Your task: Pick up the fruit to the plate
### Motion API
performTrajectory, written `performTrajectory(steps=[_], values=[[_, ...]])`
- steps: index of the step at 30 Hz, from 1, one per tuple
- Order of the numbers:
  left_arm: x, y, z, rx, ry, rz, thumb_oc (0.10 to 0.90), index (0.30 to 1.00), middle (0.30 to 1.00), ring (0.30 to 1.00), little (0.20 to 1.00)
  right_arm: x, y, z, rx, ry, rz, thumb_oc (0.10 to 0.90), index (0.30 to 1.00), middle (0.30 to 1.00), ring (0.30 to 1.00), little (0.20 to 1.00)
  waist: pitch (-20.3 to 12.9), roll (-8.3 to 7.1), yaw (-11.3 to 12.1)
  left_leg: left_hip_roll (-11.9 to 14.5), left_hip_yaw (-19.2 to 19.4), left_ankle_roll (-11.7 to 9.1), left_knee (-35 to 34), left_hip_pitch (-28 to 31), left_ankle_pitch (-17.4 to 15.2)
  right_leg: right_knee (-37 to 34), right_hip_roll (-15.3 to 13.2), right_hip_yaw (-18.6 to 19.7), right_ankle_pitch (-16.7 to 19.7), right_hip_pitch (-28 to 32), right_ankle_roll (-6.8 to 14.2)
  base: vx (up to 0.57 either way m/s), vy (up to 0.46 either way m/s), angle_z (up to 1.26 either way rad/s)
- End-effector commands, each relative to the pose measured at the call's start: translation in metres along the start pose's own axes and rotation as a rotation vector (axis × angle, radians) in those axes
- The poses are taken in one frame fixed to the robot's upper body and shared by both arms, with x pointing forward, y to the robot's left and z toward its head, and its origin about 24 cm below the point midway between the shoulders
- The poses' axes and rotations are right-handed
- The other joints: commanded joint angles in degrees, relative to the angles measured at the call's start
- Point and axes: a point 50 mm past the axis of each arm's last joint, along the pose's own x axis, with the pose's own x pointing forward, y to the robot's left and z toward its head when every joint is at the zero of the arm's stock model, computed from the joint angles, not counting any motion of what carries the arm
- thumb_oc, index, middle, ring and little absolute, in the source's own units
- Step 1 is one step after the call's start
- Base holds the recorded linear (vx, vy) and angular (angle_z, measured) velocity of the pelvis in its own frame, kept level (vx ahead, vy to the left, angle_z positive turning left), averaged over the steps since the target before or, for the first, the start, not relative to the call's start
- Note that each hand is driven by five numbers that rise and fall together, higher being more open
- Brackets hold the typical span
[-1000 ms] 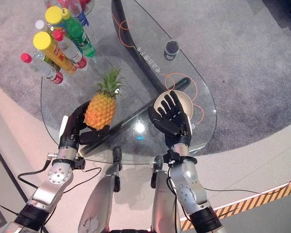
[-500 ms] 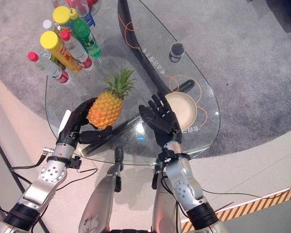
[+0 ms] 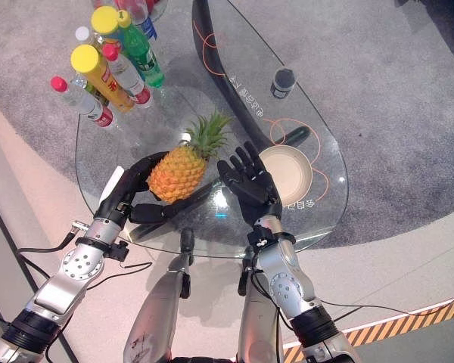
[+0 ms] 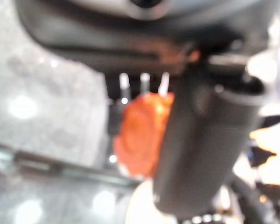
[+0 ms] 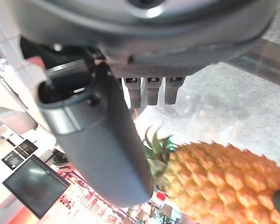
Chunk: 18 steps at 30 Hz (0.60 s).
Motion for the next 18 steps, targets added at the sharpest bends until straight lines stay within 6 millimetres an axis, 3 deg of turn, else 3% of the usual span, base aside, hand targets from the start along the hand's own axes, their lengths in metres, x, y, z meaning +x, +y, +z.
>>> performTrajectory(steps=[1,7,18], values=[[0.011,0.009,0.081,0.022,-0.431,-0.004,0.1,0.3,0.3,0.3,0.2,0.011,0.039,0.027,0.024,-0.114,0.225,0.8,0.9,0.9,0.9,0.9,-1.2,-1.01,-1.3,-4.9,-0.2,2.9,12.5,-1.1,-8.3,-14.5,0.3,-3.5,13.6,4.7,0.3,0.0,0.0,0.0],[0.012,0.006,0.083,0.035,-0.45,-0.051,0.1,0.3,0.3,0.3,0.2,0.015,0.036,0.025,0.021,-0.096,0.215,0.8,0.9,0.9,0.9,0.9,-1.2,-0.73,-1.3,-5.0,-0.2,3.0,12.4,-1.2,-8.3,-14.5,0.1,-3.2,13.8,4.3,0.5,0.0,0.0,0.0],[0.015,-0.018,0.074,-0.003,-0.366,-0.282,0.1,0.3,0.3,0.3,0.2,0.019,0.039,0.025,0.001,-0.084,0.25,0.8,0.9,0.9,0.9,0.9,-1.2,-0.64,-1.4,-5.4,0.0,3.3,12.5,-1.9,-8.4,-14.4,-0.2,-2.8,14.3,3.4,1.0,0.0,0.0,0.0]])
